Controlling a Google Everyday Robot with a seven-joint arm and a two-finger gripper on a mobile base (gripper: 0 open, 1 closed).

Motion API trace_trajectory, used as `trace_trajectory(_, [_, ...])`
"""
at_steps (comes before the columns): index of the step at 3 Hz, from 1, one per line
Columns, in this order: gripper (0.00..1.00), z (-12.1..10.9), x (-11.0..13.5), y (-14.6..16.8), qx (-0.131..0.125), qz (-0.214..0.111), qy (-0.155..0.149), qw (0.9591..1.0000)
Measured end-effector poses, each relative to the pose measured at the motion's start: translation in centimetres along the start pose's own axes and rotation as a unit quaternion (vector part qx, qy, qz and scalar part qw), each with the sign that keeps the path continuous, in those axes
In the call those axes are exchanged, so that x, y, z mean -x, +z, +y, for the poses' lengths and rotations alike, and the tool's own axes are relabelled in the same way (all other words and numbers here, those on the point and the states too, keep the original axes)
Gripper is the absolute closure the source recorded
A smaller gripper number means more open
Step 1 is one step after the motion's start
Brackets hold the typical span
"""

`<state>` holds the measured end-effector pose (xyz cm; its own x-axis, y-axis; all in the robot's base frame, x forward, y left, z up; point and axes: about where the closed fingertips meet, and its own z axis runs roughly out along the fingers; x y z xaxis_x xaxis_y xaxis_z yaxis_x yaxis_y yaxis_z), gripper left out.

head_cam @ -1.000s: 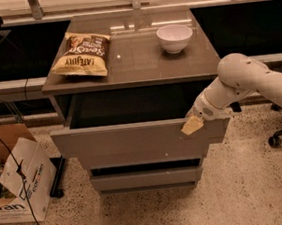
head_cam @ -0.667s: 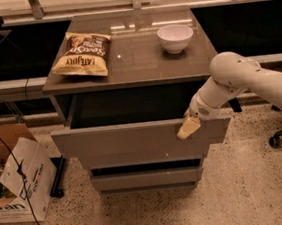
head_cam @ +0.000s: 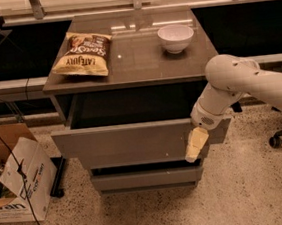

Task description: Open top drawer

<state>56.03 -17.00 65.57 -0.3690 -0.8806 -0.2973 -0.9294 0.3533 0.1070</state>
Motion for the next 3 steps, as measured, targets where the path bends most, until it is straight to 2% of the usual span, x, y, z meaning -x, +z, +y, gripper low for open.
trace_trajectory(1, [0.17,1.8,-0.7,-0.4,0.010,0.006,-0.010,0.9999])
trace_trajectory(2, [0.40,1.8,-0.7,-0.4,0.010,0.006,-0.010,0.9999])
trace_trajectory(3, [0.69,3.3,-1.3,-0.7,0.024,0.002,-0.015,0.9996])
